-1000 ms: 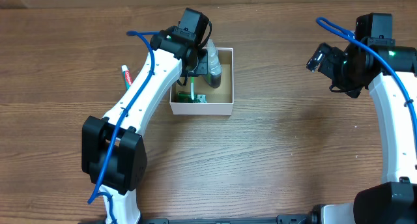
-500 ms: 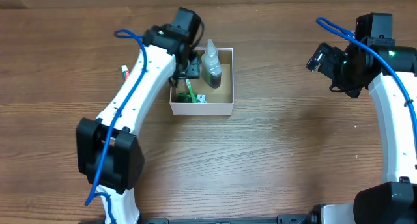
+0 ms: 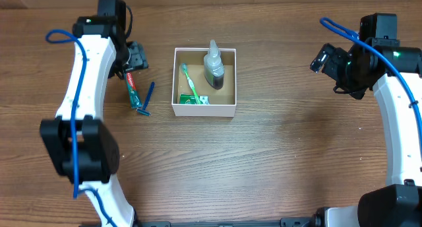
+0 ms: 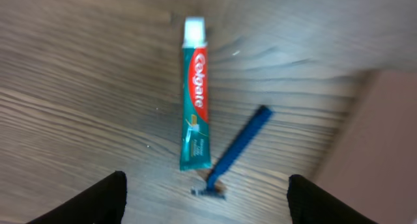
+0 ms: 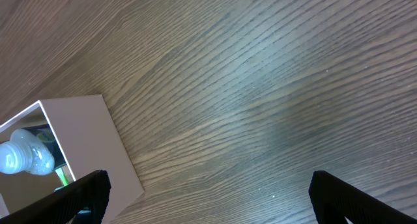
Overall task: Pack container
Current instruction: 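Grasp the Colgate toothpaste tube with the left gripper, then lower the toothpaste tube into the box and release it, then move the left gripper to the blue razor and grasp it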
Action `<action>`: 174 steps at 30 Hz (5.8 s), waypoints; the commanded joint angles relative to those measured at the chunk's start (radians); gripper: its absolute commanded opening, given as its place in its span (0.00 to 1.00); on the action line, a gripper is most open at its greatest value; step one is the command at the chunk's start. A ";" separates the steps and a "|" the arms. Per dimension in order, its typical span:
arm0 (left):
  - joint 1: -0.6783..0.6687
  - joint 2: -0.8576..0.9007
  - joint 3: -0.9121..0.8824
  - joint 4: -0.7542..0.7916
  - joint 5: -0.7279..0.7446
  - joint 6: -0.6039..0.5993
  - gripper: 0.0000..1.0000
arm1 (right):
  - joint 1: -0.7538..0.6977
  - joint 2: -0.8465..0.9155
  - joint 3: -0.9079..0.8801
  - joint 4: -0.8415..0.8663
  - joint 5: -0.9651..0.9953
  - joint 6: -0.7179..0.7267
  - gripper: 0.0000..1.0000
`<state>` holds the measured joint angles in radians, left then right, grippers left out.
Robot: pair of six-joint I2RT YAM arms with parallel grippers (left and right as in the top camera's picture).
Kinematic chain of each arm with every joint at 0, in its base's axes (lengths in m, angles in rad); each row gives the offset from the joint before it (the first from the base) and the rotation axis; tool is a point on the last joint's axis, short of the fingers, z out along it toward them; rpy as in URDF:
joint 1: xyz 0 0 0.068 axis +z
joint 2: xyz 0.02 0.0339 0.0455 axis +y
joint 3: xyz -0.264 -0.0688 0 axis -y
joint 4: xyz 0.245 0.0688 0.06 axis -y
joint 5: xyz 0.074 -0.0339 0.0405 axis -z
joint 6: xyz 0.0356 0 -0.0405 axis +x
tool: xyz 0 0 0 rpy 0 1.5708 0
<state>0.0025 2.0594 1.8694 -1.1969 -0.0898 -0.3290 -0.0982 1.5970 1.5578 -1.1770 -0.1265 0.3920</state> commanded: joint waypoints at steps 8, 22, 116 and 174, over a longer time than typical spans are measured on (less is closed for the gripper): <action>0.040 0.253 -0.010 0.016 0.015 0.038 0.65 | -0.002 -0.009 0.014 0.004 0.001 0.005 1.00; 0.070 0.259 -0.009 -0.015 0.013 0.049 0.19 | -0.002 -0.009 0.014 0.004 0.001 0.005 1.00; -0.113 0.219 -0.026 0.015 0.170 0.280 0.04 | -0.002 -0.009 0.014 0.004 0.001 0.005 1.00; -0.074 0.034 -0.332 0.157 0.027 0.334 0.59 | -0.002 -0.009 0.014 0.004 0.001 0.005 1.00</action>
<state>-0.0704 2.0678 1.5417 -1.0779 -0.0555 -0.0185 -0.0982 1.5970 1.5578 -1.1770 -0.1265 0.3927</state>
